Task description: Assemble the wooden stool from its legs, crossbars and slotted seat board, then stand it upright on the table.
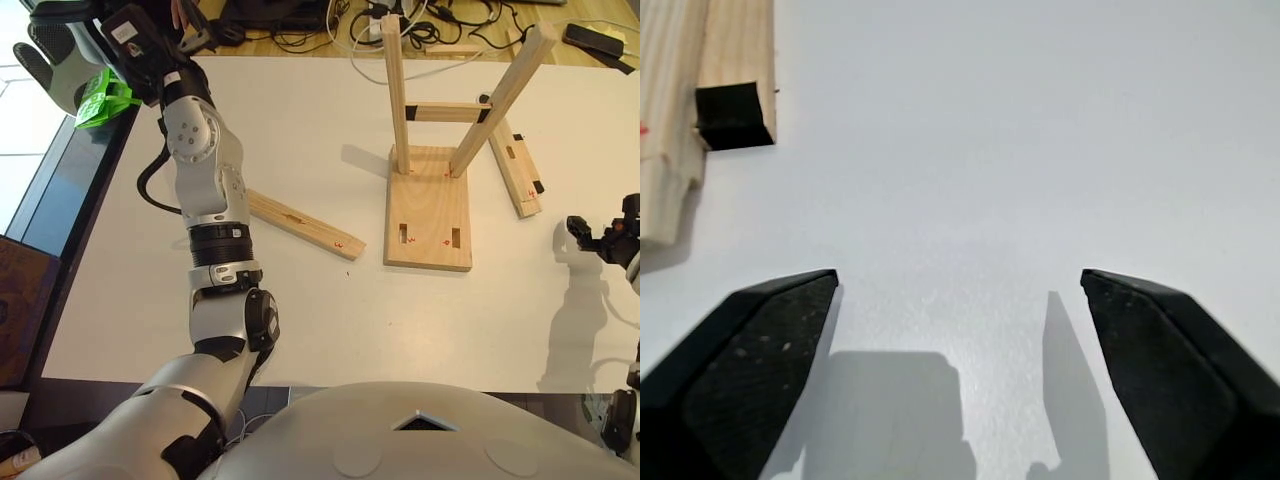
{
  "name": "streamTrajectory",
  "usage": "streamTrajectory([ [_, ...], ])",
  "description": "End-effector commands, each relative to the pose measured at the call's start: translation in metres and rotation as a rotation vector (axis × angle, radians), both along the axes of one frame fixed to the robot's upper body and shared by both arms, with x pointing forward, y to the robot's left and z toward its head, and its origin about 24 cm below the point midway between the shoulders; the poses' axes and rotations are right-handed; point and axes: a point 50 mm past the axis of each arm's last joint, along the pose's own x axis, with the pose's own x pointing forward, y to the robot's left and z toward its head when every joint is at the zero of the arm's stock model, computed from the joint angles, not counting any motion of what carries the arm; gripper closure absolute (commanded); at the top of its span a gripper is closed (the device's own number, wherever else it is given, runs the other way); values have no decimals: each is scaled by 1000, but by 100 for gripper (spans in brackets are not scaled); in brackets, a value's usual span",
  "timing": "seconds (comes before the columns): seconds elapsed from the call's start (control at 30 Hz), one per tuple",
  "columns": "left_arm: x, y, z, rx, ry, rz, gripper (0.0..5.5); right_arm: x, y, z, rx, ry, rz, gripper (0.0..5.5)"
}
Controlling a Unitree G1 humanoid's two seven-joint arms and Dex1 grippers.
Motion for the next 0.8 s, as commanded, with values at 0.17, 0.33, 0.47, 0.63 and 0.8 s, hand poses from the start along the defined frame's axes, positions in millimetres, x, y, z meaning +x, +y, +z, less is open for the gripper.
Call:
streamTrajectory([
  [0.17, 1, 1, 3, 9, 10, -9, 56, 32, 16, 0, 101, 49, 94, 99],
  [0.33, 3, -2, 4, 10, 14, -24, 56, 40, 25, 0, 108, 55, 145, 99],
  [0.47, 3, -3, 4, 12, 17, -28, 56, 49, 31, -2, 115, 42, 141, 99],
  [0.63, 4, -4, 4, 13, 16, -36, 56, 53, 31, -5, 153, 96, 160, 99],
  [0.8, 4, -7, 5, 13, 14, -43, 56, 67, 32, 1, 160, 106, 159, 99],
])
